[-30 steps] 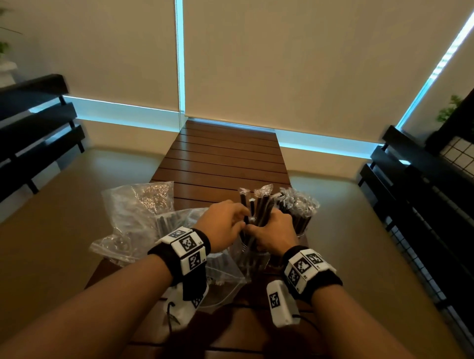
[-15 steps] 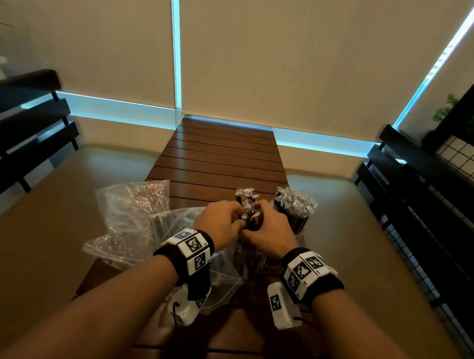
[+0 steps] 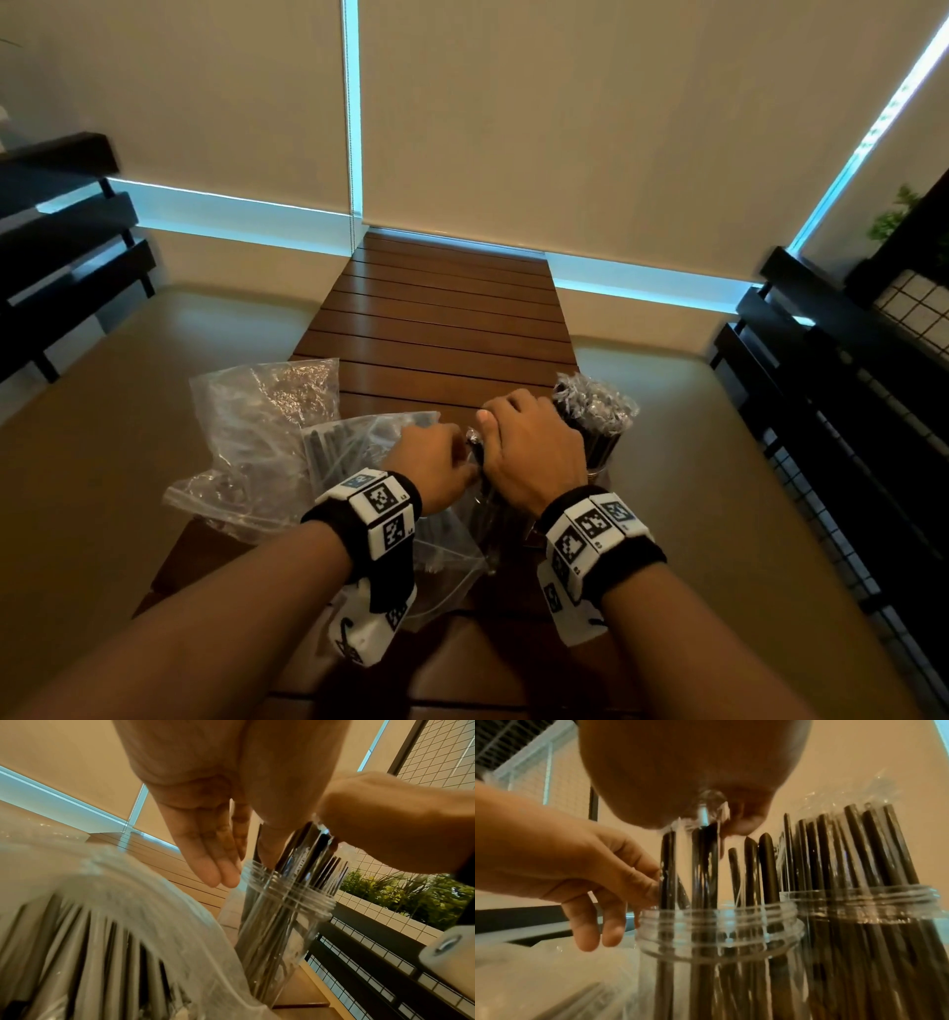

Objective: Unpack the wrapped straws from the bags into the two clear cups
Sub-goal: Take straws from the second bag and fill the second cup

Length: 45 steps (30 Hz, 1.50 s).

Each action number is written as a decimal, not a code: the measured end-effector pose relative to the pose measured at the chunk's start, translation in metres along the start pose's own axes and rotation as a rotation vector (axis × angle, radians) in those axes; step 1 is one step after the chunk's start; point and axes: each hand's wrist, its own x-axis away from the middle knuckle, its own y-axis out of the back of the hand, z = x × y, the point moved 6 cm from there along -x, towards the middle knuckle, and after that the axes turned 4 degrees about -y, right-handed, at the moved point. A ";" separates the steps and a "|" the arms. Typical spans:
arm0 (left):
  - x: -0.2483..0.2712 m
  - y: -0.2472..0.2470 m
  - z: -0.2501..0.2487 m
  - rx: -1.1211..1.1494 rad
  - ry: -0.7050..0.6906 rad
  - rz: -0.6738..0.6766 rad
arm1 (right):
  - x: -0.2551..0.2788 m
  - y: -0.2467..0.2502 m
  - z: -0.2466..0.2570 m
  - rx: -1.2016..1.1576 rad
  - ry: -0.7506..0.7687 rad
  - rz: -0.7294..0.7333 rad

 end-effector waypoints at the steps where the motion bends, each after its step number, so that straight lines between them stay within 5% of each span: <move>1: -0.001 -0.002 -0.001 0.005 0.001 0.013 | 0.002 0.005 0.003 0.043 0.026 -0.084; 3: -0.004 -0.004 -0.001 -0.010 0.009 0.026 | 0.003 0.008 0.011 0.086 0.110 -0.193; 10: -0.009 -0.012 0.009 0.145 0.091 0.060 | -0.006 -0.028 0.002 -0.031 0.058 -0.102; 20: -0.001 -0.003 0.007 -0.095 -0.011 0.109 | -0.012 -0.018 0.002 0.166 0.170 -0.163; 24: 0.014 0.012 0.019 -0.210 -0.022 0.308 | -0.007 0.006 0.018 0.117 0.177 -0.272; 29: 0.045 0.016 0.042 -0.652 -0.028 0.545 | 0.007 0.020 0.058 -0.040 0.293 -0.243; 31: 0.052 0.014 0.051 -0.692 -0.037 0.508 | 0.015 0.012 0.074 -0.125 0.344 -0.002; 34: 0.051 0.031 0.056 -0.477 -0.024 0.285 | 0.040 -0.021 0.089 -0.134 0.352 0.565; 36: 0.051 0.045 0.054 -0.361 -0.041 0.173 | 0.058 -0.048 0.094 -0.090 0.321 0.776; 38: 0.052 0.055 0.051 -0.321 -0.071 0.099 | 0.065 -0.069 0.100 -0.130 0.260 0.770; 42: 0.062 0.064 0.040 -0.270 -0.117 0.061 | 0.054 -0.101 0.106 -0.369 0.015 0.522; 45: 0.069 0.066 0.037 -0.240 -0.148 0.026 | 0.047 -0.117 0.103 -0.317 -0.198 0.479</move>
